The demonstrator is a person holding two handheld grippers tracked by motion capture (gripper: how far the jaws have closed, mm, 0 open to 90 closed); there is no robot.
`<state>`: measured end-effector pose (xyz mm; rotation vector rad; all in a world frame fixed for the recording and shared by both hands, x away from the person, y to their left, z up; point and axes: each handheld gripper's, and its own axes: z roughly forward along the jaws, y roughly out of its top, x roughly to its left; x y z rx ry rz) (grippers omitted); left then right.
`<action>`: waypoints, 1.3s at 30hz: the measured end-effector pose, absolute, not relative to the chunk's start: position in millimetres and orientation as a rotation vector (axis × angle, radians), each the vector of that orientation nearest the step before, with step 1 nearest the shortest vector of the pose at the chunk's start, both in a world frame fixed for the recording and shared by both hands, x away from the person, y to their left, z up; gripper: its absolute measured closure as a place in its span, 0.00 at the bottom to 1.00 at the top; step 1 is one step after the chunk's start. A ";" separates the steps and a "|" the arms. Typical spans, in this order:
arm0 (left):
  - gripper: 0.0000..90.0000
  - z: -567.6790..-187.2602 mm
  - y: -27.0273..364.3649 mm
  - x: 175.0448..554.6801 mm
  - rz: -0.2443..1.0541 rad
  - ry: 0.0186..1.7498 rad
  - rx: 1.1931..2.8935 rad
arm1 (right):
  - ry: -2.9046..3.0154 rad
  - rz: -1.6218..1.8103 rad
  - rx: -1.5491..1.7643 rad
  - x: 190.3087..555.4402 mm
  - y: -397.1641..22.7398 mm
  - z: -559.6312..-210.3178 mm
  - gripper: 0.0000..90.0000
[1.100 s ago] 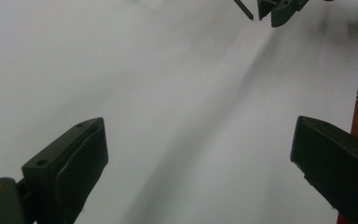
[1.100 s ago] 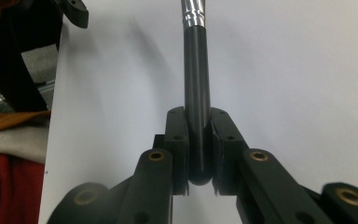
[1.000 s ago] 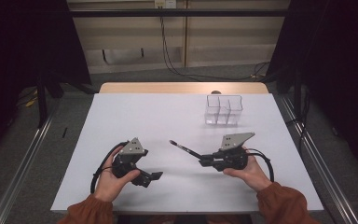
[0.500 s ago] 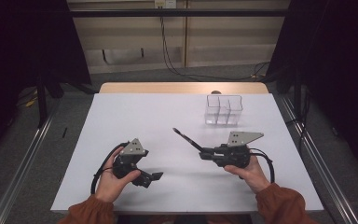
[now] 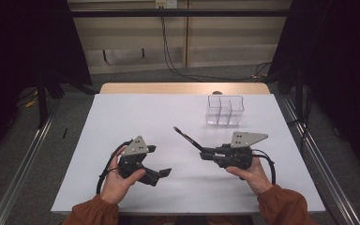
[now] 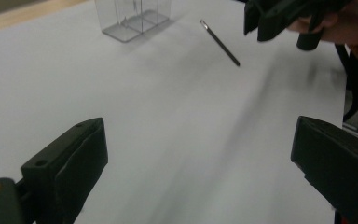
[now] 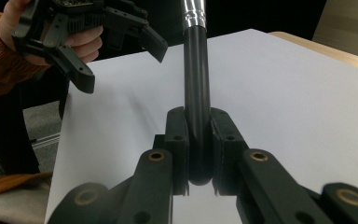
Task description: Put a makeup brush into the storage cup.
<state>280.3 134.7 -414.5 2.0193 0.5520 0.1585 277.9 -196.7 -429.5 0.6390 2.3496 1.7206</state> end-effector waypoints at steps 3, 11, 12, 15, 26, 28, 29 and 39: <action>0.04 -413.9 132.6 279.3 0.129 0.548 1.982 | 2.357 1.721 0.633 277.5 -196.4 -430.3 0.89; 0.06 -411.7 126.3 281.8 0.121 0.527 1.910 | 2.373 1.726 0.607 275.8 -193.5 -431.0 0.89; 0.06 -411.7 123.7 281.9 0.111 0.518 1.896 | 2.374 1.726 0.609 275.7 -193.1 -431.0 0.89; 0.06 -411.9 115.6 282.0 0.111 0.498 1.886 | 2.373 1.727 0.603 275.9 -192.4 -431.3 0.89; 0.06 -413.6 87.6 288.8 0.100 0.447 1.852 | 2.386 1.732 0.592 274.6 -191.4 -432.2 0.89; 0.05 -413.1 86.8 287.6 0.119 0.438 1.852 | 2.390 1.731 0.590 274.5 -191.1 -432.5 0.89; 0.05 -412.3 87.3 287.3 0.118 0.427 1.846 | 2.390 1.732 0.591 274.5 -191.1 -432.8 0.89; 0.03 -415.9 85.1 288.6 0.108 0.410 1.807 | 2.403 1.727 0.586 273.7 -187.5 -435.4 0.89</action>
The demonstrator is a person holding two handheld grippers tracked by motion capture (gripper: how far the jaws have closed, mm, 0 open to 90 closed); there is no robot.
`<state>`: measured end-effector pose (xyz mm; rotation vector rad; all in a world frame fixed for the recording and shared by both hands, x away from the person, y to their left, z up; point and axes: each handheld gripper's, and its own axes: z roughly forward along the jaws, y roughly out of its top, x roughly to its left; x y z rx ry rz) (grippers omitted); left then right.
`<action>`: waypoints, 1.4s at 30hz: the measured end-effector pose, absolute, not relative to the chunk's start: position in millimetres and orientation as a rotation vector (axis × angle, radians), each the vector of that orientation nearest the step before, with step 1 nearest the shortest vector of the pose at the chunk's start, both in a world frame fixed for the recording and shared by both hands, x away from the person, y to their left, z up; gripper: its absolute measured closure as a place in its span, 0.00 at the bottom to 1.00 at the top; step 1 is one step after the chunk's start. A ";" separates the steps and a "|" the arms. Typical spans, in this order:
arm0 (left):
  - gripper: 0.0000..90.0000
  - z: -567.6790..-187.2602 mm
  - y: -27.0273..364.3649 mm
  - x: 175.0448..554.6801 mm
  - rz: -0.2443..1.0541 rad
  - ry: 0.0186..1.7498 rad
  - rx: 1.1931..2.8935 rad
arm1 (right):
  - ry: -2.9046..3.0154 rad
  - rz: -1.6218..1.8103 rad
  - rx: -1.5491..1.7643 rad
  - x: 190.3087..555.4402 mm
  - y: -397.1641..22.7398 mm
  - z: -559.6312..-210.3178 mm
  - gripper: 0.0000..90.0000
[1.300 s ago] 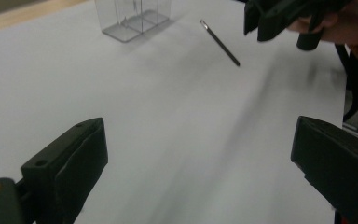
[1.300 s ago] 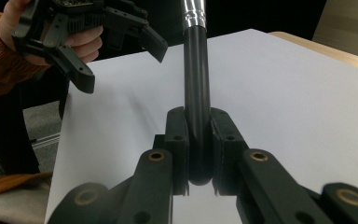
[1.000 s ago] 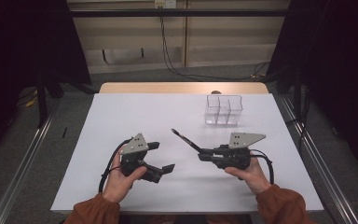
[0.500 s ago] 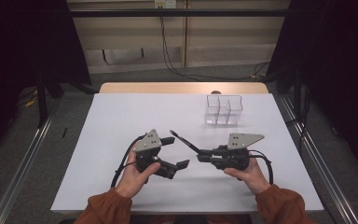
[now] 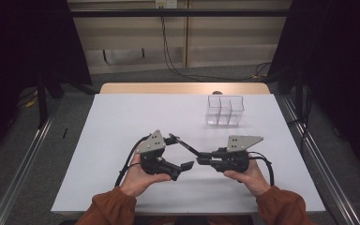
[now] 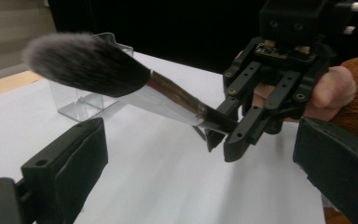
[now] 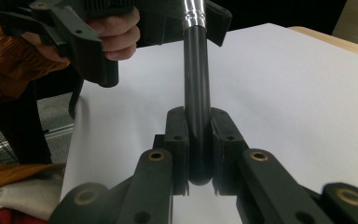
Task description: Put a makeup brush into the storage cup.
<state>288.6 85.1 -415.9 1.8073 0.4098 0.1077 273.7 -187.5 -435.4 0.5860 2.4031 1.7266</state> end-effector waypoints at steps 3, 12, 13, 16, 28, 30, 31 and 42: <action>0.04 -415.9 83.4 289.2 0.101 0.417 1.798 | 2.400 1.730 0.584 273.9 -187.3 -435.7 0.89; 0.17 -413.7 80.7 292.9 0.104 0.428 1.778 | 2.392 1.730 0.584 273.9 -188.7 -435.7 0.89; 0.18 -413.6 81.8 293.6 0.102 0.433 1.778 | 2.391 1.730 0.586 273.8 -188.7 -435.8 0.89; 0.25 -413.3 85.4 296.1 0.110 0.446 1.762 | 2.398 1.726 0.583 273.7 -187.8 -437.0 0.89; 0.59 -412.0 89.5 296.3 0.049 0.435 1.712 | 2.392 1.744 0.571 272.9 -186.2 -438.2 0.89; 0.63 -411.7 90.1 297.7 0.017 0.449 1.705 | 2.392 1.746 0.562 272.9 -186.1 -438.4 0.89; 0.64 -411.6 90.6 298.7 0.003 0.455 1.705 | 2.394 1.746 0.561 272.7 -186.1 -438.7 0.89; 0.80 -409.7 91.9 298.5 -0.058 0.469 1.701 | 2.430 1.728 0.542 271.6 -179.3 -446.3 0.89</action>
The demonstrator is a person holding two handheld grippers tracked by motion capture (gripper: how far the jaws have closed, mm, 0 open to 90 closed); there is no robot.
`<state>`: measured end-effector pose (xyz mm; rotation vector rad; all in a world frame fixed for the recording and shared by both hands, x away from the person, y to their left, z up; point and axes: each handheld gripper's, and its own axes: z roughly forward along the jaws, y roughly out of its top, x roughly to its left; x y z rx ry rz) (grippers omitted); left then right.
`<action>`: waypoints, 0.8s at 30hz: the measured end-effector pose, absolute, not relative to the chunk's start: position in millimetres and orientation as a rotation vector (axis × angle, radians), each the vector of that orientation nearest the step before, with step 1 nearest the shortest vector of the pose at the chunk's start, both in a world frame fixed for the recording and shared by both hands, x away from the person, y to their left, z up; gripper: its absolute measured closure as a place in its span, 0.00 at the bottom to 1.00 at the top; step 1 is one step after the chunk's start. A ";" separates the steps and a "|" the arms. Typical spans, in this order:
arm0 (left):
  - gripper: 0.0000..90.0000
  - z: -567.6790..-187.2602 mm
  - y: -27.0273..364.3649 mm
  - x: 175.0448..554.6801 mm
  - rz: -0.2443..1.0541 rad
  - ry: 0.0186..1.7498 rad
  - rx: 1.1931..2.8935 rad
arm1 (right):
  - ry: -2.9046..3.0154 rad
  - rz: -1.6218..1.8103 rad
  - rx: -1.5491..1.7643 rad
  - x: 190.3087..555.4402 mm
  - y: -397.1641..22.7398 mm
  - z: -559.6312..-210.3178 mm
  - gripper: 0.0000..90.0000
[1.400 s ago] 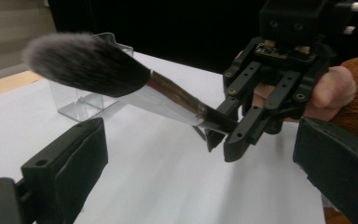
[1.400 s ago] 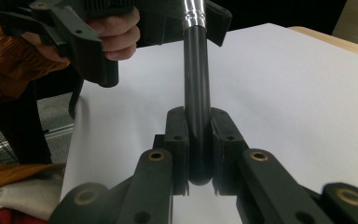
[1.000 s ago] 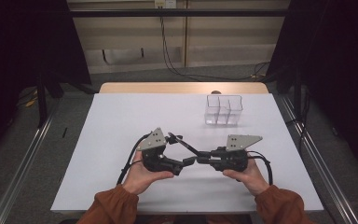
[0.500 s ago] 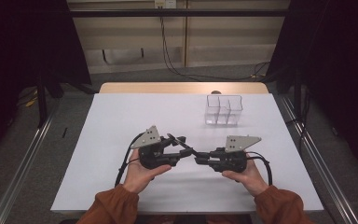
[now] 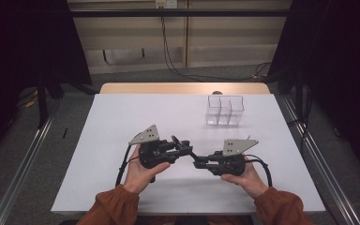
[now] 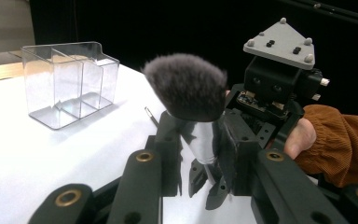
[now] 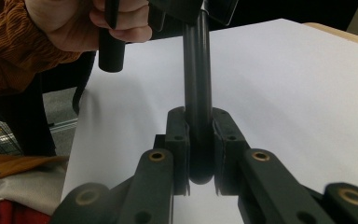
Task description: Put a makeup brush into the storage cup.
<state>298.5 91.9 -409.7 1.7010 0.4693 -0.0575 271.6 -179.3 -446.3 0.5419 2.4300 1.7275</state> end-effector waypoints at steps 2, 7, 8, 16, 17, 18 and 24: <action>0.80 -409.2 91.9 298.3 -0.059 0.467 1.706 | 2.425 1.732 0.547 271.7 -179.4 -446.4 0.88; 0.81 -407.5 92.5 298.1 -0.063 0.468 1.734 | 2.433 1.743 0.567 272.4 -178.1 -448.6 0.86; 0.82 -407.4 92.5 298.2 -0.067 0.466 1.738 | 2.433 1.745 0.578 272.8 -177.9 -449.2 0.85; 0.84 -403.7 92.7 296.8 -0.077 0.463 1.754 | 2.440 1.753 0.576 272.5 -176.1 -450.3 0.80; 0.84 -403.3 92.7 296.8 -0.079 0.459 1.756 | 2.440 1.758 0.575 272.4 -175.8 -450.5 0.79; 0.84 -402.6 93.4 297.0 -0.073 0.456 1.761 | 2.440 1.761 0.575 272.4 -175.7 -450.4 0.79; 0.84 -399.7 95.5 297.8 -0.070 0.456 1.760 | 2.438 1.774 0.577 272.6 -176.2 -449.5 0.73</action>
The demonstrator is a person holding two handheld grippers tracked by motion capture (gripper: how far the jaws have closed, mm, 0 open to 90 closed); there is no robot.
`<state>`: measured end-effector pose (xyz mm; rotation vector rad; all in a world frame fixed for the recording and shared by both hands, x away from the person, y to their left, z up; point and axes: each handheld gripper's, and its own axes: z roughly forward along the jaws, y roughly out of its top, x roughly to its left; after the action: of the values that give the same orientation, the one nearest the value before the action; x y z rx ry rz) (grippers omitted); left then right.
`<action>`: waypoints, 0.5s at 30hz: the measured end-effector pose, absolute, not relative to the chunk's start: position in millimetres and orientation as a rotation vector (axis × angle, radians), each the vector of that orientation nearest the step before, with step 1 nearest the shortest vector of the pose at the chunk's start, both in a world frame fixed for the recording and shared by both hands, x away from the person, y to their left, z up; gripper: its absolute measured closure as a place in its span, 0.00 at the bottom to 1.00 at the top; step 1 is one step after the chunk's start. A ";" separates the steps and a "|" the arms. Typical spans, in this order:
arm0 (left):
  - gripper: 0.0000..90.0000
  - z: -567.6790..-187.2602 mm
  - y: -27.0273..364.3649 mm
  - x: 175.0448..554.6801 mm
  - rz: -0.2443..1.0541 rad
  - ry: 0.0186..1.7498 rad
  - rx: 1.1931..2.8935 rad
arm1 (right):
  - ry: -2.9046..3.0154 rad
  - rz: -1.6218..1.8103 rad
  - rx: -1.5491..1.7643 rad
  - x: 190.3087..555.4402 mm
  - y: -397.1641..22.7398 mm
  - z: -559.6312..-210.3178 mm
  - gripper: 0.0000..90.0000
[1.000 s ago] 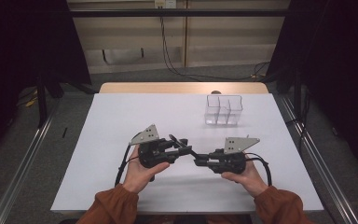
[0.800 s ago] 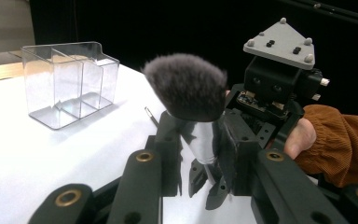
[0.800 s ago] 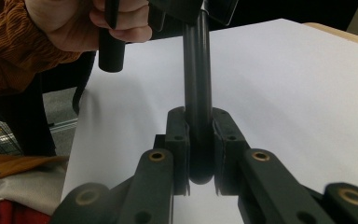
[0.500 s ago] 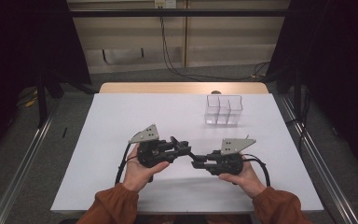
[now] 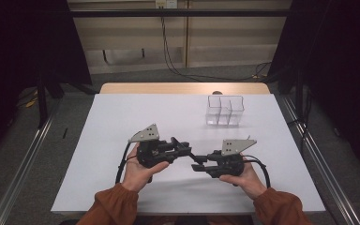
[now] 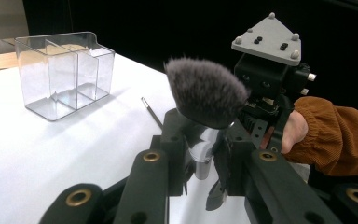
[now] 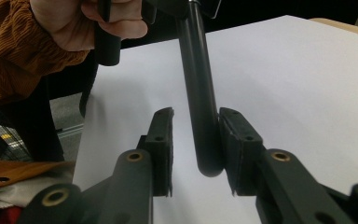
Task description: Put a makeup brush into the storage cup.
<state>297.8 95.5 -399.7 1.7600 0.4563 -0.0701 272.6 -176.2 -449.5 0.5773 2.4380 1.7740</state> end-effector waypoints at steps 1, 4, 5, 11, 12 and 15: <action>0.84 -399.4 96.0 298.0 -0.069 0.456 1.758 | 2.439 1.773 0.578 272.5 -176.5 -449.2 0.72; 0.84 -398.1 96.9 298.0 -0.073 0.457 1.756 | 2.430 1.777 0.588 272.7 -177.0 -448.7 0.67; 0.84 -397.8 97.3 298.3 -0.071 0.456 1.757 | 2.429 1.776 0.592 272.8 -177.3 -448.6 0.65; 0.84 -395.1 101.3 298.5 -0.071 0.463 1.761 | 2.423 1.775 0.619 273.6 -179.8 -447.3 0.50; 0.84 -395.1 102.1 298.4 -0.070 0.466 1.762 | 2.423 1.778 0.622 273.5 -180.1 -446.8 0.48; 0.84 -394.7 104.2 299.0 -0.065 0.470 1.771 | 2.426 1.762 0.643 273.1 -181.1 -445.7 0.40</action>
<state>299.0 104.2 -394.7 1.7710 0.4697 -0.0652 273.1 -181.1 -445.7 0.6427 2.4257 1.7624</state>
